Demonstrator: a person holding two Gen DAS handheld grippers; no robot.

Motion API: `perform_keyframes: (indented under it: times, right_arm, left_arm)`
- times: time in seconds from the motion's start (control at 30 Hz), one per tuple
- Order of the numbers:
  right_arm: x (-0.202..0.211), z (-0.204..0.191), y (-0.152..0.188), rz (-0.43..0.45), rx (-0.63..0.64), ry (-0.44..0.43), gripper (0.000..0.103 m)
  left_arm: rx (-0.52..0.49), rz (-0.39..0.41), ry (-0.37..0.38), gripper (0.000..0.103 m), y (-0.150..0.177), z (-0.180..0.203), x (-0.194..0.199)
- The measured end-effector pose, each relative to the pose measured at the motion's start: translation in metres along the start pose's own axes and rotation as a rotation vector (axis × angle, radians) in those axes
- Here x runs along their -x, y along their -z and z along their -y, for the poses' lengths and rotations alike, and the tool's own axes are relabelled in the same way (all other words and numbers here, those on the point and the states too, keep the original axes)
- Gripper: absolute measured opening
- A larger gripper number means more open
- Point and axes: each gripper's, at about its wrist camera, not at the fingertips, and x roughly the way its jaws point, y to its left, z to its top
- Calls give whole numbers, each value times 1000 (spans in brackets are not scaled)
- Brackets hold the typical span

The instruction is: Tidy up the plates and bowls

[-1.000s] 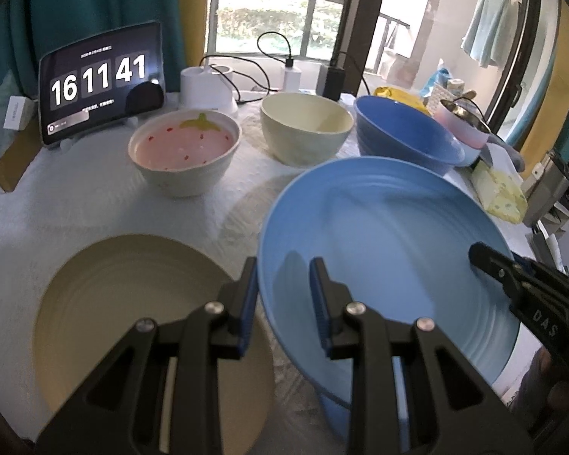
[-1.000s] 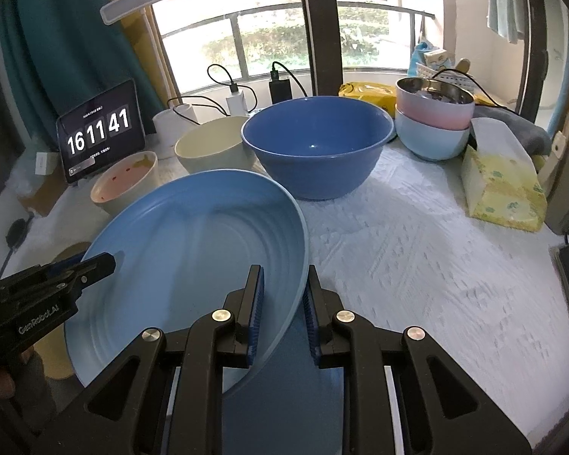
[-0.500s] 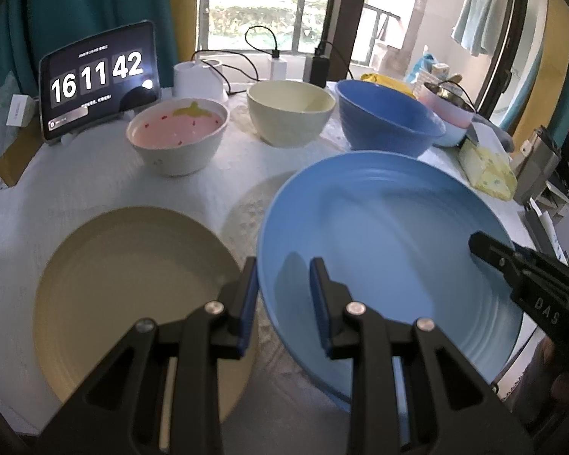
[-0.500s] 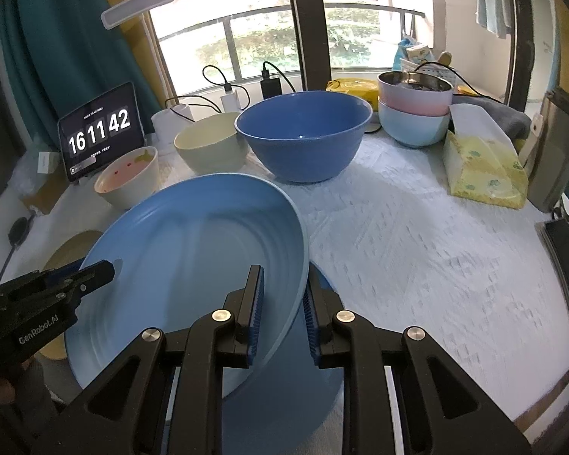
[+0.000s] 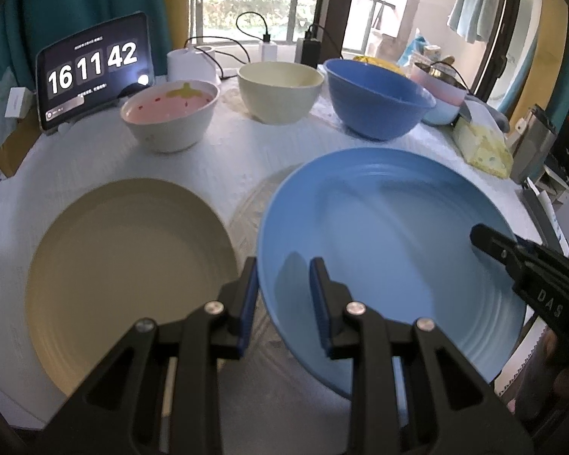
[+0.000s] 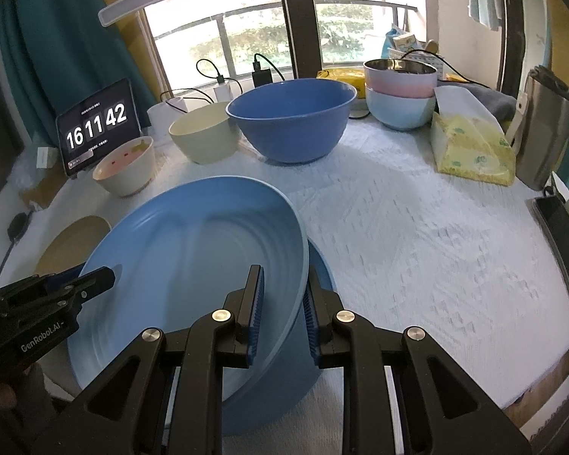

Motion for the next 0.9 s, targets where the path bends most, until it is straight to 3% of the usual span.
perform_keyframes:
  times: [0.9]
  right_arm:
    - [-15, 15, 7, -58, -48, 16, 22]
  left_arm:
    - [-44, -57, -20, 29, 8, 14, -14]
